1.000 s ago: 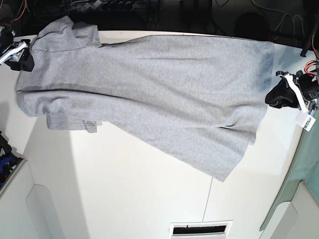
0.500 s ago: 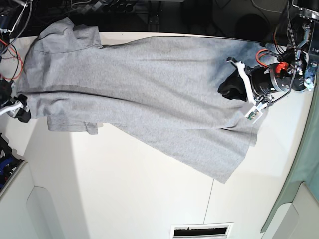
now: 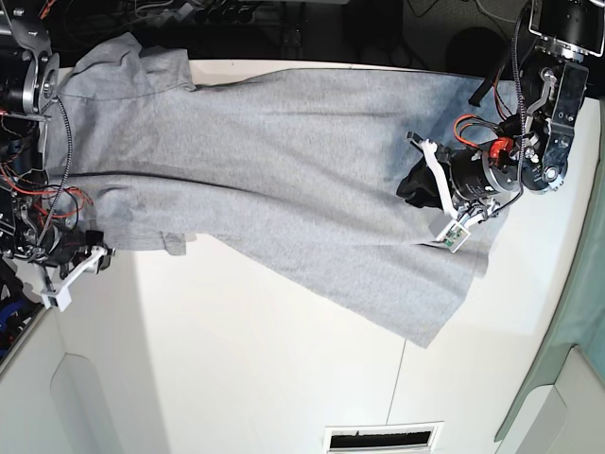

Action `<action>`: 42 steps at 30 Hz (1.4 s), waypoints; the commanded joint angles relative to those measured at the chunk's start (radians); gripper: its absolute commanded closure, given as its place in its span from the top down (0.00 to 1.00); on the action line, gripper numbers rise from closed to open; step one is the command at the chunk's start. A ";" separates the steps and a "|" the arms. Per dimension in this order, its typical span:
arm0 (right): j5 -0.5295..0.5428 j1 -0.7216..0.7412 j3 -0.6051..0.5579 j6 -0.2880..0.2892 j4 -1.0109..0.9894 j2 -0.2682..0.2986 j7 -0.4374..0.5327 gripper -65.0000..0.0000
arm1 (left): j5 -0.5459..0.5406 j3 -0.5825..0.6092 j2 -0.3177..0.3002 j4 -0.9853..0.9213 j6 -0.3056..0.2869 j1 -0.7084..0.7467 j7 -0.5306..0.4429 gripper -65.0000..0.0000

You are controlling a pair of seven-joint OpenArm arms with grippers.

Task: Layout the t-shirt on the table in an organized manner, then fold the t-shirt properly
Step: 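Release the shirt and regrasp its edges with both grippers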

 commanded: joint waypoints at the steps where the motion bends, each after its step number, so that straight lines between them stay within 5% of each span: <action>1: 0.006 0.029 -0.022 0.009 0.001 0.030 0.017 0.41 | -0.014 -0.005 -0.011 0.006 -0.003 -0.013 -0.019 0.24; 5: 0.007 0.024 -0.077 0.038 -0.003 0.058 -0.003 0.41 | -0.014 -0.005 -0.011 -0.006 -0.003 -0.013 -0.020 0.24; 14: 0.198 0.024 -0.077 0.090 0.000 0.154 -0.076 0.41 | -0.018 -0.005 -0.011 -0.011 -0.003 -0.010 -0.023 0.24; 34: 0.220 0.009 -0.077 0.124 0.000 0.046 -0.097 0.40 | -0.013 -0.005 0.016 -0.018 -0.003 -0.006 -0.025 0.24; 42: 0.219 0.009 -0.077 0.124 0.000 0.044 -0.074 0.00 | -0.018 -0.005 0.017 -0.018 -0.003 0.003 -0.027 0.20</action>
